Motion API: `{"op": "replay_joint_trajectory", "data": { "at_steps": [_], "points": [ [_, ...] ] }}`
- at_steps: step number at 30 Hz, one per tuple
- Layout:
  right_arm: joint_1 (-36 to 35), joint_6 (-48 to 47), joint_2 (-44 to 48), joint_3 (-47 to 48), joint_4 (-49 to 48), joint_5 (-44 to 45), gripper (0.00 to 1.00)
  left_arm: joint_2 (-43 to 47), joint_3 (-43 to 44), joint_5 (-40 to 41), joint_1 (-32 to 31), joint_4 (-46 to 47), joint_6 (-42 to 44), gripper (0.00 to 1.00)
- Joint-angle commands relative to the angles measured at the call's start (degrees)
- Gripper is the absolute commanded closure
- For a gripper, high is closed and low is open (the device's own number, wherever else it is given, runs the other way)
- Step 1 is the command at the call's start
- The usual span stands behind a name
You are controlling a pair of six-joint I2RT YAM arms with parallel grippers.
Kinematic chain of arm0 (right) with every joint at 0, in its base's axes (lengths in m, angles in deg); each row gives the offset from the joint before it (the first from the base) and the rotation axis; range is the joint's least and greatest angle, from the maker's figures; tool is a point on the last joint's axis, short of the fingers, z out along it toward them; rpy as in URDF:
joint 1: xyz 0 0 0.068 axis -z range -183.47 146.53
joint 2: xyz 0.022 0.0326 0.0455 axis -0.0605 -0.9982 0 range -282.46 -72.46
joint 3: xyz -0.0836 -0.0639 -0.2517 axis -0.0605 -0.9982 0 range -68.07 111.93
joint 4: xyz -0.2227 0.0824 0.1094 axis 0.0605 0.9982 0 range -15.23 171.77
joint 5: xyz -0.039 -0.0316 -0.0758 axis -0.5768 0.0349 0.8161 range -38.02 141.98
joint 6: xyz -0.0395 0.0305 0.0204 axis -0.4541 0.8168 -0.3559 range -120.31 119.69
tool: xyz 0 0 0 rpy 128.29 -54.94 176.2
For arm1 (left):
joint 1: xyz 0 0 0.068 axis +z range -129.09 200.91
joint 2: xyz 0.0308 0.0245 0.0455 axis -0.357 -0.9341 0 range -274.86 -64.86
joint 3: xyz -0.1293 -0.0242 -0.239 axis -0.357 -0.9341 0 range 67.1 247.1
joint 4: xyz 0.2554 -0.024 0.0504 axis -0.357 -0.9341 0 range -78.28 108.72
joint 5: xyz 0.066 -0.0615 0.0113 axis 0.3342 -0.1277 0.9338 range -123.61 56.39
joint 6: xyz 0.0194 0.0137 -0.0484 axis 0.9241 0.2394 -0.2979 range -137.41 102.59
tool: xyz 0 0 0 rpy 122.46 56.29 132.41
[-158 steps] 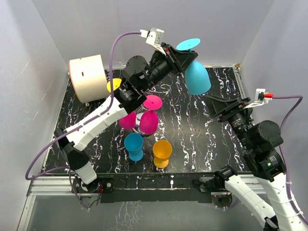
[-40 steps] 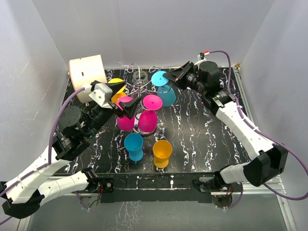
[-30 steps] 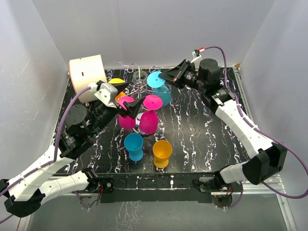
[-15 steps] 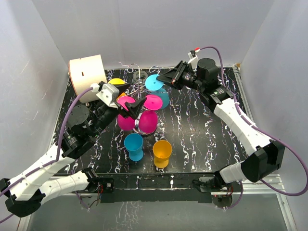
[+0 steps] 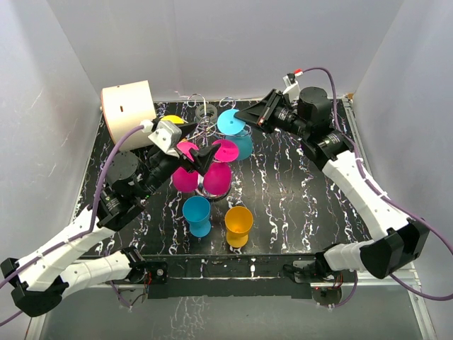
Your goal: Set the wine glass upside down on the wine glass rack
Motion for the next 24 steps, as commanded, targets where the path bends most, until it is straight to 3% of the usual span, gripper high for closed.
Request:
{"op": "replay_joint_trajectory", "data": {
  "at_steps": [1, 7, 24],
  "points": [
    [0.0, -1.4, 3.6, -0.1, -0.6, 2.3, 1.00, 1.8, 0.1, -0.2, 0.0, 1.9, -0.3, 0.20],
    [-0.1, -2.5, 5.9, 0.5, 3.2, 9.3, 1.00, 2.4, 0.2, 0.4, 0.1, 1.6, 0.3, 0.20],
    [0.0, -3.1, 7.1, 0.1, 5.1, 12.5, 1.00, 3.7, 0.3, 3.1, 0.0, 1.7, 3.1, 0.20]
  ]
}}
